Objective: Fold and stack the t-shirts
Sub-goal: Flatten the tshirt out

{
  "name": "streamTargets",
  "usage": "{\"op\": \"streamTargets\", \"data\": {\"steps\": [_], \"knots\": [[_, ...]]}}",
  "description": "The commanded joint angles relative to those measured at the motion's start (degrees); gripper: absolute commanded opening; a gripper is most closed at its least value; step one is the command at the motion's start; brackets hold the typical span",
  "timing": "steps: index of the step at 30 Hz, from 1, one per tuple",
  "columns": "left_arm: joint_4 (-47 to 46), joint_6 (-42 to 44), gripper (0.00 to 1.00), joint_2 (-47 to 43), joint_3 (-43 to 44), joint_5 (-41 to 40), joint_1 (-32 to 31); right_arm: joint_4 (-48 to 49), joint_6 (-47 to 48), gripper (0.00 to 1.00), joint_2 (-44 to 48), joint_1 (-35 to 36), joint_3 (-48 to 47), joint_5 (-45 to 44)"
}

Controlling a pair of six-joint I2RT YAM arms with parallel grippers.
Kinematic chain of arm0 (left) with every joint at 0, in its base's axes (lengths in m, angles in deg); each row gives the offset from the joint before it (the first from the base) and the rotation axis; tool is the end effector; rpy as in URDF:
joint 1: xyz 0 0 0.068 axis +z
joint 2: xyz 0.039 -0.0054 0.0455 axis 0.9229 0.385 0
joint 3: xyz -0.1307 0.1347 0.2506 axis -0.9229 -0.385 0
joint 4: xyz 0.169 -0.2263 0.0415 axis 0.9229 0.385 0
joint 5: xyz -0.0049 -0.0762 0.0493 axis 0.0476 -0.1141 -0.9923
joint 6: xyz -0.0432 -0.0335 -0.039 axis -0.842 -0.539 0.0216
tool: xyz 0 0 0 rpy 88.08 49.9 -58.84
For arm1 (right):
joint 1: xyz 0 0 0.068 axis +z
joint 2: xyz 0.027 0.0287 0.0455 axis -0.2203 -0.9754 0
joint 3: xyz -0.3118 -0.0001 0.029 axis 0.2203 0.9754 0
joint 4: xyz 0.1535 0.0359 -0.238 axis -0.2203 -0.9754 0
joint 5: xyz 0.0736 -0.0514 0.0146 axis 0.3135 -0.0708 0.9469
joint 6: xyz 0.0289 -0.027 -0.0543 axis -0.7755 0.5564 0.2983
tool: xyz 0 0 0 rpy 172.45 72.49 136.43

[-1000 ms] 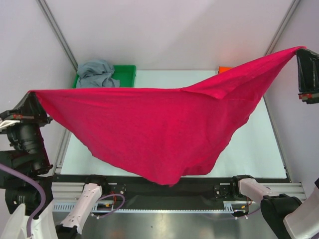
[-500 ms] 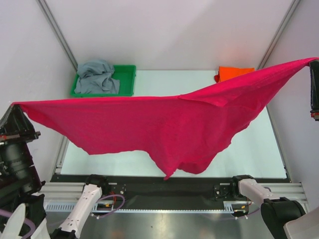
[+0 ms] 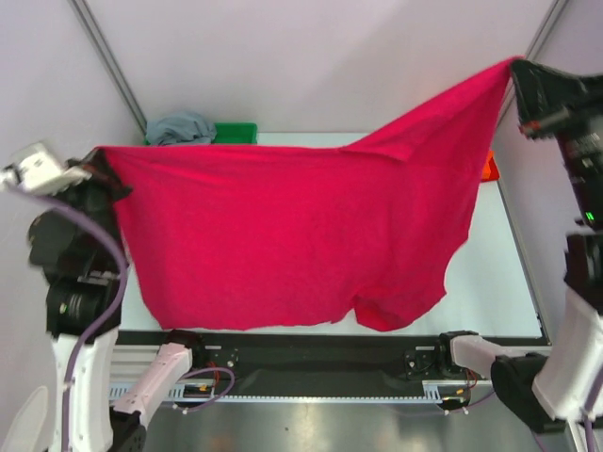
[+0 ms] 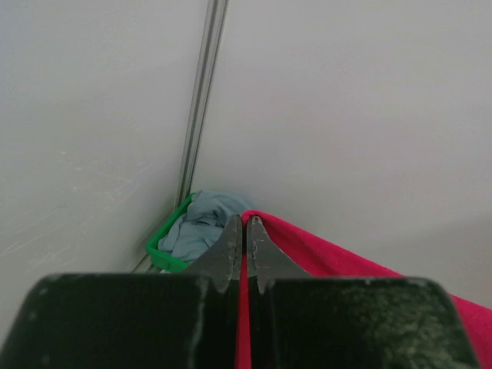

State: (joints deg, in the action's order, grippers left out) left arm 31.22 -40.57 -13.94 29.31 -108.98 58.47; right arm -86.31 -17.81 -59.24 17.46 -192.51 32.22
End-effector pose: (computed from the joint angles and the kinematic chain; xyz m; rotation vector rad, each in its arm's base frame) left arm 0.0785 0.0142 0.5722 -0.4231 1.2086 0.0678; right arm 0.0761 0.0160 0.7161 0.0518 1.1047 0.6009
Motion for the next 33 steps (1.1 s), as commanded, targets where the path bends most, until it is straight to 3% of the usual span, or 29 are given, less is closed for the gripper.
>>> {"op": "streamTargets", "data": {"steps": [1,5,16,23,30,33], "knots": [[-4.5,0.11,0.0,3.19,2.39,-1.38,-0.17,5.13,0.48,0.0,-3.43,-0.42,-2.6,-2.13],[-2.39,-1.48,0.0,4.08,6.8,1.17,-0.17,4.35,-0.31,0.0,-3.52,-0.34,-5.51,-1.69],[8.33,-2.44,0.0,-8.48,6.8,2.58,-0.17,-3.48,-2.15,0.0,3.95,-0.34,-9.73,-0.64],[11.15,-2.27,0.0,-11.04,10.85,2.32,-1.04,-5.42,-4.26,0.0,6.5,-1.39,-12.28,0.59],[10.89,-0.86,0.0,-9.47,12.35,1.0,-2.72,-5.07,-6.37,0.0,6.68,-2.36,-10.62,1.65],[8.61,-0.16,0.0,-8.06,10.16,1.61,-2.72,-2.35,-6.81,0.0,6.77,-2.45,-5.09,1.47]]}}
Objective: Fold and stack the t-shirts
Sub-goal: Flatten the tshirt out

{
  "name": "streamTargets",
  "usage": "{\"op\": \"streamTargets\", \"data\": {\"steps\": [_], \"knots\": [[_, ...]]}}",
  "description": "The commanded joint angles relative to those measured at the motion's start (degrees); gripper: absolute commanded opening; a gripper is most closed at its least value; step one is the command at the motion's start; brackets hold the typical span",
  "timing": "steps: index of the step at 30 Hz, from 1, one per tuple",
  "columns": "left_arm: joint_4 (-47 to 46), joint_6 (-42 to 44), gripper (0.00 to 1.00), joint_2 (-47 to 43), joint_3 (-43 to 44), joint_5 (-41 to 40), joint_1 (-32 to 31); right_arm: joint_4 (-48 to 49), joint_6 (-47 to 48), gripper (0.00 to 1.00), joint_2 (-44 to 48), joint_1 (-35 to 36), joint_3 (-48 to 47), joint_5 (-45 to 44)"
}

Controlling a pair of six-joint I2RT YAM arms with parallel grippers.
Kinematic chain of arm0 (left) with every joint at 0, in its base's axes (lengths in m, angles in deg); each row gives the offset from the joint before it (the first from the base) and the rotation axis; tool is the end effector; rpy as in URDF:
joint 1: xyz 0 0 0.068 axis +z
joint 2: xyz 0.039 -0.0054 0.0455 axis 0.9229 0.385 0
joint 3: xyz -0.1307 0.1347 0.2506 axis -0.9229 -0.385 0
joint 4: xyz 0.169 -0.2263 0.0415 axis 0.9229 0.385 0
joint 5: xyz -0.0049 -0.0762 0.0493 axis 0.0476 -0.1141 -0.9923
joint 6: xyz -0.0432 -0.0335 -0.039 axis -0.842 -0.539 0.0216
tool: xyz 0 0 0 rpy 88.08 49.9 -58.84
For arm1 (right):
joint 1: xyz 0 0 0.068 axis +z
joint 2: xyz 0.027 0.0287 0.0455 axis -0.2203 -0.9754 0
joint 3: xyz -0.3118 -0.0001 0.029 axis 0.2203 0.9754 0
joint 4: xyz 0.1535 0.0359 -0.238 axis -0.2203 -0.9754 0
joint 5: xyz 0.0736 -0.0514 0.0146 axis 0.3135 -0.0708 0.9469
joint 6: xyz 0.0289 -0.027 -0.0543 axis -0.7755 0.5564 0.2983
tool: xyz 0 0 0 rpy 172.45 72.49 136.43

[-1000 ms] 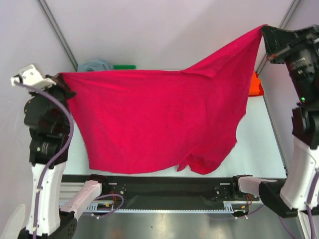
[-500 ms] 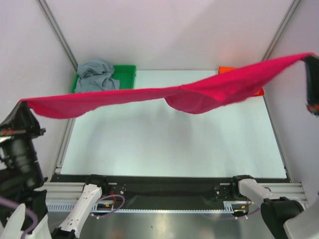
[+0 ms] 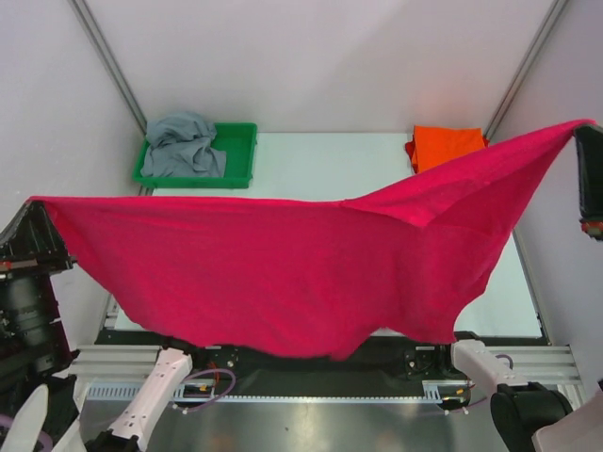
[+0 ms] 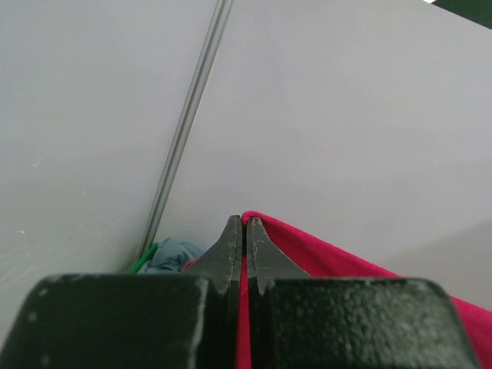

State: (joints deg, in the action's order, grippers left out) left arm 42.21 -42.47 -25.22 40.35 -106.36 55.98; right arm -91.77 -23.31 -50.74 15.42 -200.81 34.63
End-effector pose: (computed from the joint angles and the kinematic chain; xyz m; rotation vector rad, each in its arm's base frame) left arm -0.0581 0.0361 0.5942 -0.3998 1.0247 -0.0855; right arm -0.0573 0.0092 0.7249 0.0273 0.9193 0.6758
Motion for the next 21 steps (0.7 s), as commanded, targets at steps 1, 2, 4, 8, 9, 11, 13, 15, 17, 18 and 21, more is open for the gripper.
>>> {"op": "streamTargets", "data": {"steps": [1,2,4,8,9,11,13,15,17,18,21], "knots": [[-3.26,2.0,0.0,4.35,-3.5,-0.49,-0.23,3.99,-1.48,0.0,-1.82,-0.41,6.8,-0.93],[-4.14,2.35,0.0,5.06,-5.27,-0.48,-0.23,5.92,-1.48,0.0,-1.82,-0.41,9.1,-0.93],[-7.48,2.53,0.0,7.08,-11.04,-1.18,-0.23,8.21,-1.22,0.0,-1.82,-0.5,16.28,-0.93],[-15.65,2.88,0.0,11.21,-22.84,-3.38,-0.14,16.2,0.53,0.0,-2.09,-0.5,28.24,-1.98],[-18.54,2.8,0.0,12.7,-24.86,-3.82,-0.05,17.44,1.85,0.0,-2.78,-0.42,30.89,-2.68],[-21.71,1.14,0.0,17.34,-29.79,-3.74,1.44,21.47,2.91,0.0,-3.4,-0.5,38.42,-3.74],[-23.65,-0.62,0.0,20.52,-33.91,-1.98,4.59,24.38,3.97,0.0,-4.9,-0.42,43.29,-5.23],[-26.63,-3.35,0.0,25.78,-36.38,0.04,6.45,29.56,4.23,0.0,-7.43,-0.33,50.82,-6.37],[-29.45,-5.28,0.0,29.83,-38.76,1.01,8.73,35.08,4.23,0.0,-10.16,-0.33,55.42,-6.73],[-30.68,-5.03,0.0,34.12,-39.2,1.8,9.09,36.68,4.58,0.0,-11.57,-0.24,57.09,-6.47],[-34.99,-4.76,0.0,42.82,-39.82,2.5,10.23,41.35,6.34,0.0,-18.77,-0.15,60.71,-6.29]]}}
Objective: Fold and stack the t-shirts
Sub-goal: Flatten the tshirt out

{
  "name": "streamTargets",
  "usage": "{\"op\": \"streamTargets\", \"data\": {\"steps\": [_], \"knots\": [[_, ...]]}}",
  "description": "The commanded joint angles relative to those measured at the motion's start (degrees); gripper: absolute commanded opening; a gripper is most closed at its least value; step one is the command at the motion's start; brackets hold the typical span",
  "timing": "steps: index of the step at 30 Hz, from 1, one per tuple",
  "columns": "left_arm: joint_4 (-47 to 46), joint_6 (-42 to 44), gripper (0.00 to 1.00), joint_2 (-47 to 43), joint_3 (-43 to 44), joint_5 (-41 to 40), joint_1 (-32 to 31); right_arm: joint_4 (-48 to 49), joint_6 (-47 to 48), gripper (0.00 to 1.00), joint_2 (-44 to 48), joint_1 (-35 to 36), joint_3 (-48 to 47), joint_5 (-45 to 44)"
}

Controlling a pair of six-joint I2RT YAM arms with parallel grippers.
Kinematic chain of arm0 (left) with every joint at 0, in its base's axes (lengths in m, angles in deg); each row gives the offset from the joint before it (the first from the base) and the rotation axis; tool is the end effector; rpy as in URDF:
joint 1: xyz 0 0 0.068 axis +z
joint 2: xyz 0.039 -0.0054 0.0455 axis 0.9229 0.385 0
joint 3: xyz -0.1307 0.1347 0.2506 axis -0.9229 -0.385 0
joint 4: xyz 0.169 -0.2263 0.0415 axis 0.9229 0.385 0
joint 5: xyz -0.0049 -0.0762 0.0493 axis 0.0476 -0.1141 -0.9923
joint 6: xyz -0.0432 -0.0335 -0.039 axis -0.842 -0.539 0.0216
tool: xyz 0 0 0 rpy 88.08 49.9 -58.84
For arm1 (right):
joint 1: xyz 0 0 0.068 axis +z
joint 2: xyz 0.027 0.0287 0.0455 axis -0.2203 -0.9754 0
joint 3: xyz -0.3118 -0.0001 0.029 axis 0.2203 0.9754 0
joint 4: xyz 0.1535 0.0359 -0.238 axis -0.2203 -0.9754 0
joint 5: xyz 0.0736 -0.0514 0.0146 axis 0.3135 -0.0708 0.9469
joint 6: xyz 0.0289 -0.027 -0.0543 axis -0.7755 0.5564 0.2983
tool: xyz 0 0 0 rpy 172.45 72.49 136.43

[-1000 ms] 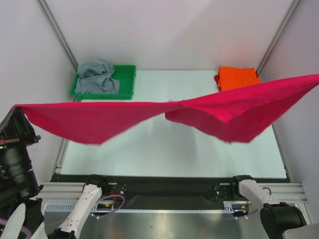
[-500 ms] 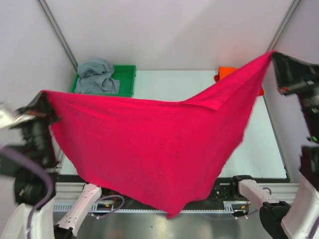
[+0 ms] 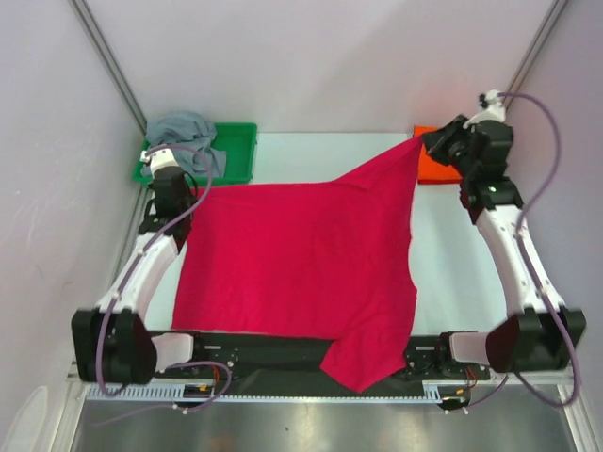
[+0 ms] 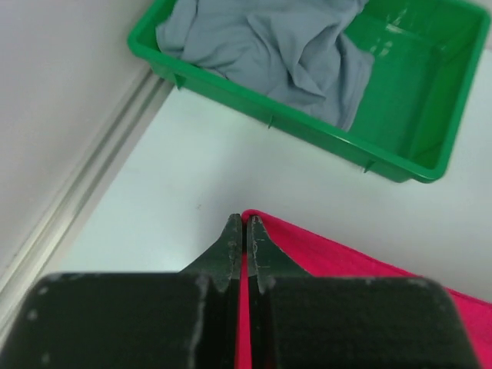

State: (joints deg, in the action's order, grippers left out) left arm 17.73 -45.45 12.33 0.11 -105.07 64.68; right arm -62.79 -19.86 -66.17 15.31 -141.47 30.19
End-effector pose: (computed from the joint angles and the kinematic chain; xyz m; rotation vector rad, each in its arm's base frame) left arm 0.2931 0.0092 0.3306 -0.4446 1.8870 0.2572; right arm 0.3155 0.0221 0.4665 0.2869 1.6832 0.5409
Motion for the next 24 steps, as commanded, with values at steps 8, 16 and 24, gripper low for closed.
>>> {"op": "streamTargets", "data": {"steps": [8,16,24], "knots": [[-14.65,-0.56,0.0,20.16,6.74,4.29,4.52,17.99,3.51,0.0,-21.52,-0.13,-2.22,1.39],[-12.73,-0.74,0.0,28.07,14.11,6.84,6.37,12.31,2.19,0.0,-32.0,-0.39,-10.92,2.45],[-7.18,-1.18,0.0,36.25,21.24,9.57,6.63,6.05,2.62,0.0,-36.05,-0.57,-17.52,3.51]]}}
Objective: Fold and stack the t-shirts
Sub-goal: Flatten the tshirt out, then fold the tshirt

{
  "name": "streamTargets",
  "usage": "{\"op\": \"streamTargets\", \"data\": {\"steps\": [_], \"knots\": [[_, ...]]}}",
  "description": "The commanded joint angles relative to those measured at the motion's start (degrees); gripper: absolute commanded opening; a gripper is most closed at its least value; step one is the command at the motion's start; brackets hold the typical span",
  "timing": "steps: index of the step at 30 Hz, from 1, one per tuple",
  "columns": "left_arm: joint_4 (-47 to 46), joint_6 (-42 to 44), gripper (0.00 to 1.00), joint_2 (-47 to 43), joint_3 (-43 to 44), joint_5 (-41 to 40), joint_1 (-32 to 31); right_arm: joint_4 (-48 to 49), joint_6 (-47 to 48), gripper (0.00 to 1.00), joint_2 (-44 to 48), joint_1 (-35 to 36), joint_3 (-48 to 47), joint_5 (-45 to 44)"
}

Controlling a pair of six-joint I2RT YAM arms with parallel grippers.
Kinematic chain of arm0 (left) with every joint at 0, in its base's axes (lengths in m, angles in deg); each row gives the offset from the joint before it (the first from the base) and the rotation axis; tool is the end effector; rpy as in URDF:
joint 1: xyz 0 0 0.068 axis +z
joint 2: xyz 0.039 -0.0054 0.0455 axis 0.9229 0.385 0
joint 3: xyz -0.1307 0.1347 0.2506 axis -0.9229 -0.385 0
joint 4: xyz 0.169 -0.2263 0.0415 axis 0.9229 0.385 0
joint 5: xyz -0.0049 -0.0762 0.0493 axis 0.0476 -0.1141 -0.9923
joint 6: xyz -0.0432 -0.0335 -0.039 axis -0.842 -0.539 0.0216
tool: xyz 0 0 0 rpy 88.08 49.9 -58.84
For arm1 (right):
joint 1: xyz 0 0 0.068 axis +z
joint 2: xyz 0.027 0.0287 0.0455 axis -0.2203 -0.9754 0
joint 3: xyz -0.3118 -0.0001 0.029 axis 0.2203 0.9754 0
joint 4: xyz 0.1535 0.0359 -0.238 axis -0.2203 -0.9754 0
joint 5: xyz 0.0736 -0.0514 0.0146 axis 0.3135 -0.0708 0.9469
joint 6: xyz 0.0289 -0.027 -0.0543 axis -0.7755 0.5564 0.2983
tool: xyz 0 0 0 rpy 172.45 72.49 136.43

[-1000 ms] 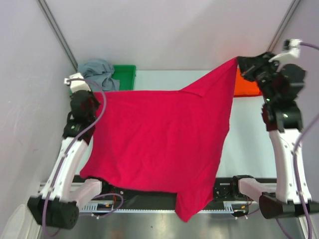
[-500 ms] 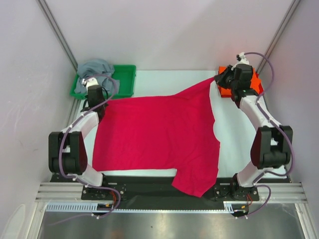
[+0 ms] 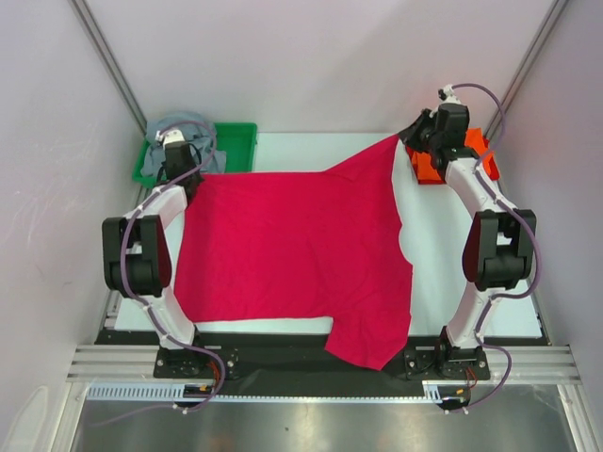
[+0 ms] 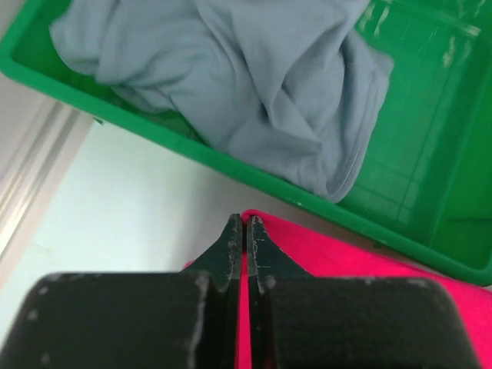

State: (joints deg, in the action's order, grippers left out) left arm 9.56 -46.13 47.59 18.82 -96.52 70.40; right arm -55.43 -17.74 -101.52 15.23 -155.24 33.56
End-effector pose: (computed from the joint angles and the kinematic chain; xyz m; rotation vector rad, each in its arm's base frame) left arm 0.4531 0.0395 0.2510 -0.4622 2.0456 0.2008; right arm 0.5026 0.0329 0.3351 0.2835 1.9378 0.5428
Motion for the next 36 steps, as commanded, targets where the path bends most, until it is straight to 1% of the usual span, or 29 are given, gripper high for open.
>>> {"op": "streamTargets", "data": {"steps": [1,5,9,12,22,30,31,36], "knots": [[0.99,-0.58,0.0,1.86,3.06,1.11,0.82,-1.58,0.42,0.0,-1.14,-0.83,-4.36,0.05],[5.2,-0.5,0.0,3.89,5.35,0.94,0.82,-4.13,0.15,0.0,-2.46,-0.75,-7.18,0.75],[7.49,-0.23,0.0,5.21,6.84,1.02,0.91,-6.41,-0.9,0.0,-2.55,-0.83,-7.97,1.98],[8.9,0.38,0.0,5.21,7.55,1.72,0.91,-10.63,-1.6,0.0,-2.21,-0.22,-8.5,2.16],[11.8,6.35,0.0,1.61,5.0,1.29,0.91,-27.22,-2.92,0.0,0.96,-0.31,-10.34,4.18],[14.61,8.37,0.0,-1.9,3.06,0.93,0.73,-37.87,-5.38,0.0,3.42,-0.39,-10.35,6.47],[15.14,9.42,0.0,-2.86,2.37,-0.02,0.56,-40.41,-5.3,0.0,3.51,-0.48,-10.52,6.55],[15.58,11.54,0.0,-5.42,-0.8,-2.4,0.38,-46.66,-5.21,0.0,4.21,-1.53,-10.88,7.96]]}}
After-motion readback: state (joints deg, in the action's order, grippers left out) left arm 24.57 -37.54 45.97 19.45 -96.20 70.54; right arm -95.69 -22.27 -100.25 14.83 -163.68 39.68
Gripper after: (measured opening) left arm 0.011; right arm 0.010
